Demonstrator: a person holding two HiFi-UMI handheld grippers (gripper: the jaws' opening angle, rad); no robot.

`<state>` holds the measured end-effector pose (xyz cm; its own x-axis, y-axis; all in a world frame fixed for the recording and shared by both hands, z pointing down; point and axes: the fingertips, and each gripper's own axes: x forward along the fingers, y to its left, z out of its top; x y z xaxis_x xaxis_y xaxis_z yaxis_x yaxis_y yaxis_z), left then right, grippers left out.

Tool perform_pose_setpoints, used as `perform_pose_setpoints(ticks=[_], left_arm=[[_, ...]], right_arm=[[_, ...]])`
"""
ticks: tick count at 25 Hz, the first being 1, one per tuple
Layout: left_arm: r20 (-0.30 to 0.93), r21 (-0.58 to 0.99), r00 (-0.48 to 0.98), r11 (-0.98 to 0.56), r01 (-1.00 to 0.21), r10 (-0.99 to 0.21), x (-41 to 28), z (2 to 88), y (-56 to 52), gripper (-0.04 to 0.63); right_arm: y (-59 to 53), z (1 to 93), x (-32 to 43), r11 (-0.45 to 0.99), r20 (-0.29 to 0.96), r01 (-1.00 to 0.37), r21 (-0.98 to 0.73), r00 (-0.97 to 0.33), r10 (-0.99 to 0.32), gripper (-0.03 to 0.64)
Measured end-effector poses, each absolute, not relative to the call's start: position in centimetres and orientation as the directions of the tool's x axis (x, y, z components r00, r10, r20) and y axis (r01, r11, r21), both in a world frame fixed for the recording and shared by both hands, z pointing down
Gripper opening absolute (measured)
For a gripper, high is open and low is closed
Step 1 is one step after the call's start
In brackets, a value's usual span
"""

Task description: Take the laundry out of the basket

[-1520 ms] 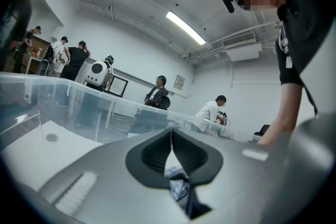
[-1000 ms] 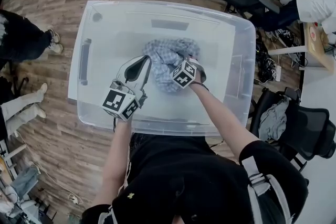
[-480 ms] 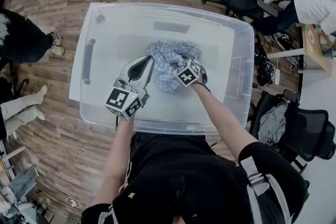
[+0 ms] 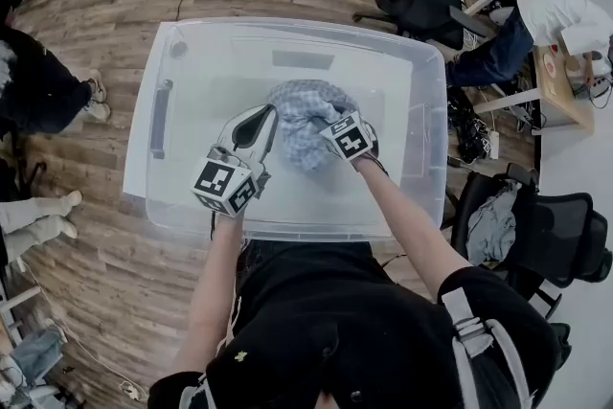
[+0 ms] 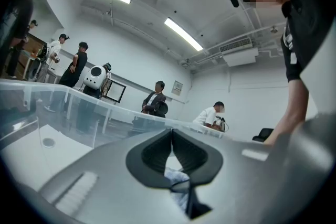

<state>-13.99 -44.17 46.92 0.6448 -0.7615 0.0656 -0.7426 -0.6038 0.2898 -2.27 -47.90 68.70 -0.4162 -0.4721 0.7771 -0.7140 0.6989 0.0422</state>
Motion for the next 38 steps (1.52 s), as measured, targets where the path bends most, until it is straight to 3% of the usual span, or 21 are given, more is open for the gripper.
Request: perform_pose_setpoints(ticks=[38], left_arm=[[0.024,0.171,0.634,-0.622,-0.764,-0.773,-13.5,45.0,-42.3,0.008]], right_arm=[[-41.1,44.3,-1.4,0.582,0.385,-0.813,0.012,-0.534,-0.753,0.144]])
